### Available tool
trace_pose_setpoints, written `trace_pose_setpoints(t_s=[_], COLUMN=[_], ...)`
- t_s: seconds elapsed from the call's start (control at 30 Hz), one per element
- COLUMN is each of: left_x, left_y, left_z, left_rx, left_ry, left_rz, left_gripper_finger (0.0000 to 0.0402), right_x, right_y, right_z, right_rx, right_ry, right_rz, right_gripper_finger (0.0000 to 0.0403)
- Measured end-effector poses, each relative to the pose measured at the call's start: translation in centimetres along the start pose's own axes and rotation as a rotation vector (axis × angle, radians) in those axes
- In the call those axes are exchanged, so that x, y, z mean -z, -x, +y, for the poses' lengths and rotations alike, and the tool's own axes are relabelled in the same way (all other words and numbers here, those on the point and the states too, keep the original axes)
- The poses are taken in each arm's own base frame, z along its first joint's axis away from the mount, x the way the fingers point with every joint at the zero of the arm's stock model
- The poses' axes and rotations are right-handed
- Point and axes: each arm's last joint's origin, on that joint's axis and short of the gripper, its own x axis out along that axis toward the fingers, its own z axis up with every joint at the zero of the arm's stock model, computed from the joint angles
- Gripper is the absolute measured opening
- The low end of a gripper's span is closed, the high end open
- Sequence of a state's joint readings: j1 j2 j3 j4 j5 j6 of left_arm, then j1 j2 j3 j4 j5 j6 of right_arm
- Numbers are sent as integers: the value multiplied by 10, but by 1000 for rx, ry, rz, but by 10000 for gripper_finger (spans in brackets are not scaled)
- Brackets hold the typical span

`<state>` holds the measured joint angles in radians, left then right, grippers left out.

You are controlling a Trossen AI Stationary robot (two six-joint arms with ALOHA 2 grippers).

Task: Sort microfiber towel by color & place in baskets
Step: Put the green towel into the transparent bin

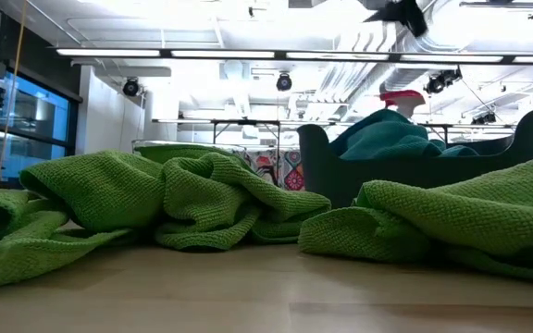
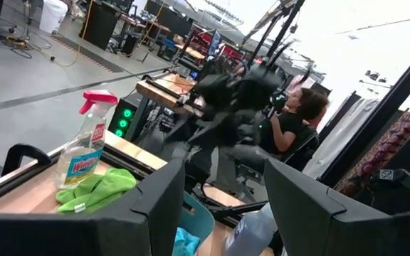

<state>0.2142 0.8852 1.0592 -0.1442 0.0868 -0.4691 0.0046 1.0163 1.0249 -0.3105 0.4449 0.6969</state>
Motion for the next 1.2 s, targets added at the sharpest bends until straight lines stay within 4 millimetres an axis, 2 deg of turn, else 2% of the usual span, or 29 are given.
trace_pose_setpoints(t_s=[0.17,0.3,0.43,0.53,0.73,0.87,1.03,1.2], left_x=[2,4,17,31,80,126,182,226], left_y=[0,0,-4,-9,-27,-41,-60,-78], left_z=[1,2,0,-9,-38,-50,-46,-39], left_rx=[-14,-15,35,54,62,-48,-207,-244], left_ry=[28,130,237,294,285,136,-67,-172], left_rz=[26,48,192,308,583,770,987,1138], left_gripper_finger=[184,184,184,184,184,184,184,184], right_x=[-11,-16,-13,-9,-3,-2,-2,0], right_y=[5,6,5,4,4,4,3,3], right_z=[10,14,12,9,5,4,4,2], right_rx=[-102,-145,-123,-100,-65,-62,-58,-46], right_ry=[203,223,291,313,346,349,352,357], right_rz=[-105,-155,-124,-83,-22,-16,-9,13], right_gripper_finger=[239,239,239,239,239,239,239,239])
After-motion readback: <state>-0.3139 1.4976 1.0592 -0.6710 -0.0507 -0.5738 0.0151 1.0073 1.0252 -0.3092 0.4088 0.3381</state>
